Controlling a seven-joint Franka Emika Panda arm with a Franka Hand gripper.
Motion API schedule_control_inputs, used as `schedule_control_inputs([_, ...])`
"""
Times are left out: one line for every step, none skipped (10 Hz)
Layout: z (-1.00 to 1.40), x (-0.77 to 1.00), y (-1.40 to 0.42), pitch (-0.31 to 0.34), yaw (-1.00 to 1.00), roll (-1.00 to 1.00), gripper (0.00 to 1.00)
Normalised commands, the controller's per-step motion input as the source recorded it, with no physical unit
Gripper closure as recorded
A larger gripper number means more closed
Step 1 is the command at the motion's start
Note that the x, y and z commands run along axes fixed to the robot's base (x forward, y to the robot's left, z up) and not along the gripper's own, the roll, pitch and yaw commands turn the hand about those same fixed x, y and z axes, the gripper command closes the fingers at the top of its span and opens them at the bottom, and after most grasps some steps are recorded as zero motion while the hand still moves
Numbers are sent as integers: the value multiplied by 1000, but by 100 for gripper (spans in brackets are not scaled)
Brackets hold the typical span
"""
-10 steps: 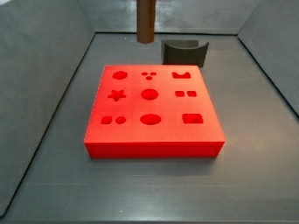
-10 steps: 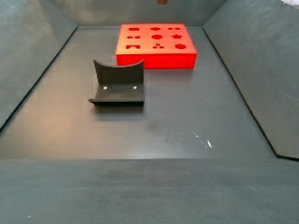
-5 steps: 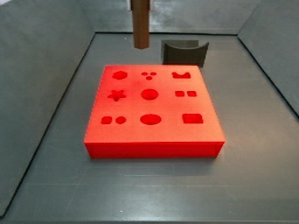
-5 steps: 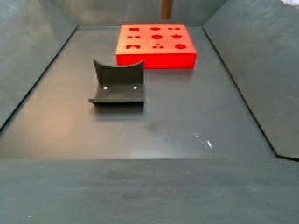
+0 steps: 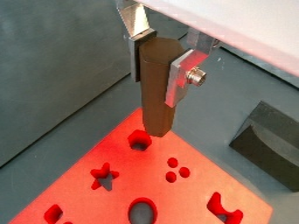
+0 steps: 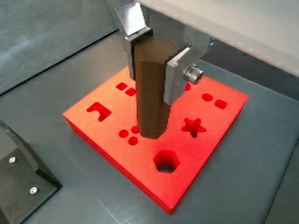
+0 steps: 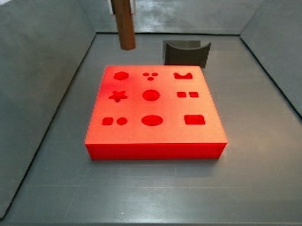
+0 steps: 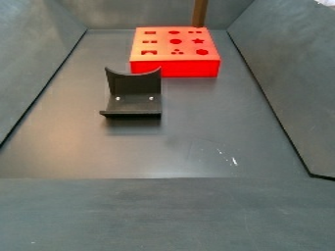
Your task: Insert the hexagon object.
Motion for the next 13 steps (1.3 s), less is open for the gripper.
schedule_control_inputs([0, 49, -23, 31, 0, 63, 100])
schedule_control_inputs([-277, -69, -149, 179, -223, 110, 100])
schedule_control_inputs([-320, 0, -97, 260, -217, 40, 100])
schedule_control_inputs([-157, -3, -43, 180, -151, 36, 100])
schedule_control_inputs([-54, 0, 0, 76, -63, 1, 100])
schedule_control_inputs([-403, 0, 0, 0, 0, 0, 100])
schedule_control_inputs([-551, 0, 20, -107, 14, 0, 100])
schedule_control_inputs([-503, 0, 26, -121, 20, -3, 100])
schedule_control_inputs([-471, -3, 3, -163, 77, -1, 100])
schedule_control_inputs([-434, 0, 40, -179, 94, 0, 100])
schedule_control_inputs([-374, -26, 103, -170, 83, 0, 100])
schedule_control_inputs([-263, -34, 100, -131, 49, 0, 100])
schedule_control_inputs([0, -83, 83, -30, 0, 77, 100])
